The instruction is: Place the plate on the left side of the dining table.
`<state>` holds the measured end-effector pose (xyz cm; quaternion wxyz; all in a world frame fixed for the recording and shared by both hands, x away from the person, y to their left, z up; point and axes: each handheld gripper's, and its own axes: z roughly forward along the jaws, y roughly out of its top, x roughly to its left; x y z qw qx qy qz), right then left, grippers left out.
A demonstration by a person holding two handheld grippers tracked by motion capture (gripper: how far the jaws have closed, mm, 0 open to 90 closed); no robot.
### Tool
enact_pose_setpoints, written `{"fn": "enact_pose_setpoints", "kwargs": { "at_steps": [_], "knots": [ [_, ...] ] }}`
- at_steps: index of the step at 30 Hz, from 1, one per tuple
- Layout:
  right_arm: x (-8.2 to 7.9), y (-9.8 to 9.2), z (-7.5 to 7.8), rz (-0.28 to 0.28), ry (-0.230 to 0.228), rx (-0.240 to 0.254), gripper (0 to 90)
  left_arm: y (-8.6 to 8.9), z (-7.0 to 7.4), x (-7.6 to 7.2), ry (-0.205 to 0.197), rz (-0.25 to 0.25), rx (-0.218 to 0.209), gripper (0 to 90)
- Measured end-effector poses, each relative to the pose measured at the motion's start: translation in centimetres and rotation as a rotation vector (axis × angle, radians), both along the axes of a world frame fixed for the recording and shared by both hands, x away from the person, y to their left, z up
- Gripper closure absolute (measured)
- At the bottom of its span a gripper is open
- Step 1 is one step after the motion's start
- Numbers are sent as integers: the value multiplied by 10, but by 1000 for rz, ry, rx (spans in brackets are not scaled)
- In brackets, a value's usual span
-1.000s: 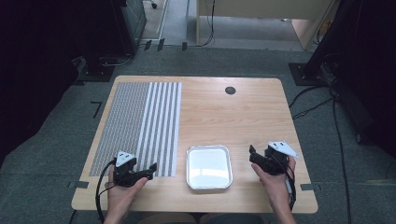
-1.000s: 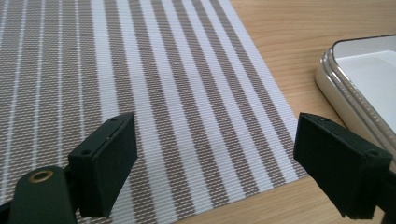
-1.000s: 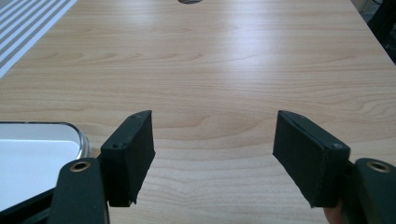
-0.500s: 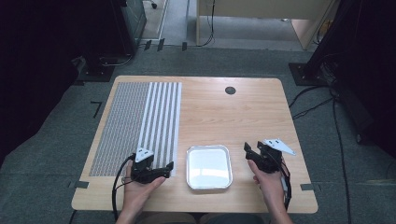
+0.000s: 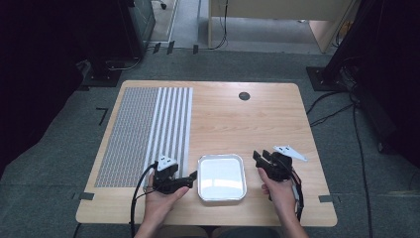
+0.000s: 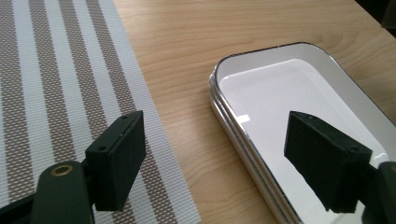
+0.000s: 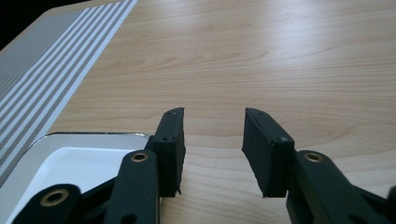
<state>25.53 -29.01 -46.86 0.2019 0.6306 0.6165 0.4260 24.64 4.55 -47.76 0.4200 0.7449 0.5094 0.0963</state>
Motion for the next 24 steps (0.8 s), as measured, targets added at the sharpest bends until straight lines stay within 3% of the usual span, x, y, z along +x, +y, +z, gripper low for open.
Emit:
{"fn": "enact_pose_setpoints", "kwargs": {
  "at_steps": [4, 10, 12, 14, 15, 17, 19, 24],
  "knots": [
    [4, 4, -3, 38, 19, 32, 629, -4, -1, -2, 0, -15, -10, 249],
    [7, 12, -7, 74, 41, 17, 633, -11, -4, -5, 5, -35, -11, 321],
    [8, 17, -11, 98, 55, 42, 693, -14, -5, -8, -8, -37, -8, 416],
    [7, 18, -12, 112, 61, 40, 707, -14, -6, -9, -5, -41, -10, 438],
    [7, 21, -14, 124, 69, 45, 758, -15, -7, -10, 0, -51, -13, 503],
    [7, 21, -15, 125, 76, 70, 769, -16, -8, -10, 4, -55, -11, 542],
    [7, 21, -19, 134, 97, 126, 797, -18, -11, -11, 17, -69, -12, 576],
    [8, 21, -23, 119, 125, 135, 819, -22, -16, -12, 50, -78, -36, 606]
  ]
}}
